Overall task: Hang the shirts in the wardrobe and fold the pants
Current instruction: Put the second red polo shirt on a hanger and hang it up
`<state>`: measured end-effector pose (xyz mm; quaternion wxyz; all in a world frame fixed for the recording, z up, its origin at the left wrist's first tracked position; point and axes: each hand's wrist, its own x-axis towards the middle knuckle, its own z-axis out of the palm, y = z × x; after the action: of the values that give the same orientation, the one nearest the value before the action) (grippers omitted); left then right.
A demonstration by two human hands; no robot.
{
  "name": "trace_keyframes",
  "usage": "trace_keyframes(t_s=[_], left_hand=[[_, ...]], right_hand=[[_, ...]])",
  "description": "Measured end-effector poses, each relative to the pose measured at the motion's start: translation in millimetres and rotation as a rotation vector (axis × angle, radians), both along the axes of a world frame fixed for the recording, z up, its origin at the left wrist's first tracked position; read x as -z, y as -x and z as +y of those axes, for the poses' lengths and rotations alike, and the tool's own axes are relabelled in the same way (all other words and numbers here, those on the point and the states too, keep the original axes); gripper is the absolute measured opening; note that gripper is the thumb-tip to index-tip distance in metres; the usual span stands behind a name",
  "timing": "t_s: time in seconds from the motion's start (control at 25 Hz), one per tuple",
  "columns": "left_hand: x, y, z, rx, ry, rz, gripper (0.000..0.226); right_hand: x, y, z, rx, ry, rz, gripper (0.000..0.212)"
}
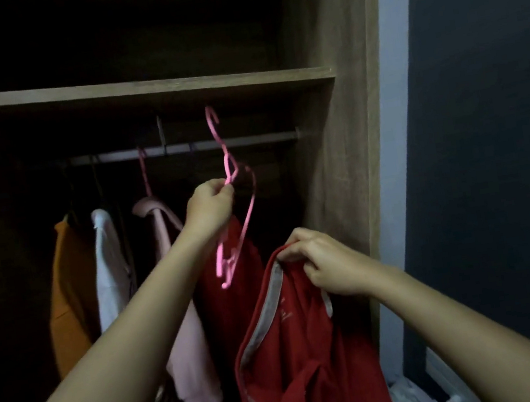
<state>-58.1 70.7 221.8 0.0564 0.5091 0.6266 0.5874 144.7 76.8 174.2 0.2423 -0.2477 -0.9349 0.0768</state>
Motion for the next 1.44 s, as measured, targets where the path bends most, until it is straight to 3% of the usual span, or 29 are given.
trace_keyframes(t_s=[0.12,0.28,0.4,0.6,0.72,0.84,0.96,1.04,1.08,1.16,1.28,1.36,1.44], left_hand=[[25.7,32.7,-75.6,0.074,-0.050,0.076,0.027],[63.0,82.8,-179.3,-0.081,-0.030,0.186,0.020],[80.9,108.2,-252.0,-0.063,0.017,0.176,0.016],[103.9,109.5,-329.0,0.091,0.164,0.169,0.034],[117.7,103.9,-333.8,0.095,0.229,0.273,0.025],[137.5,90.2,-316.1,0.079,0.173,0.321,0.024],[156.1,76.2,-310.7,0.116,0.052,0.168,0.022],[160.2,72.2,-319.7,0.181,-0.037,0.020,0.023],[157.4,72.4,-325.6,0.190,-0.082,-0.004,0.025],[147.9,74.9,-332.5,0.045,-0.140,0.099,0.021],[141.0,68.4,-340.7,-0.524,-0.298,0.394,0.027],[165.1,41.3,-342.8,-0.565,-0.363,0.465,0.028],[210.9,11.8,-336.0,-0.533,-0.090,0.470,0.029]], right_hand=[[7.7,7.0,-7.7,0.091,0.027,0.065,0.056],[17.7,23.7,-19.3,0.192,0.136,0.131,0.055],[22.8,33.8,-27.2,0.243,0.268,0.214,0.056],[38.6,48.3,-57.5,0.245,0.351,0.260,0.057],[41.6,66.3,-88.1,0.229,0.228,0.087,0.061],[39.6,102.6,-144.0,0.068,0.047,-0.070,0.070],[28.7,123.3,-183.2,-0.102,-0.057,-0.093,0.062],[18.8,116.5,-181.7,-0.120,-0.323,-0.094,0.046],[14.3,113.1,-177.7,-0.103,-0.468,-0.067,0.050],[10.2,112.6,-175.6,-0.030,-0.558,-0.008,0.068],[7.9,128.4,-182.9,0.046,-0.510,0.010,0.071],[6.4,133.4,-184.9,0.047,-0.498,0.058,0.072],[1.3,133.3,-188.9,0.030,-0.479,0.122,0.072]])
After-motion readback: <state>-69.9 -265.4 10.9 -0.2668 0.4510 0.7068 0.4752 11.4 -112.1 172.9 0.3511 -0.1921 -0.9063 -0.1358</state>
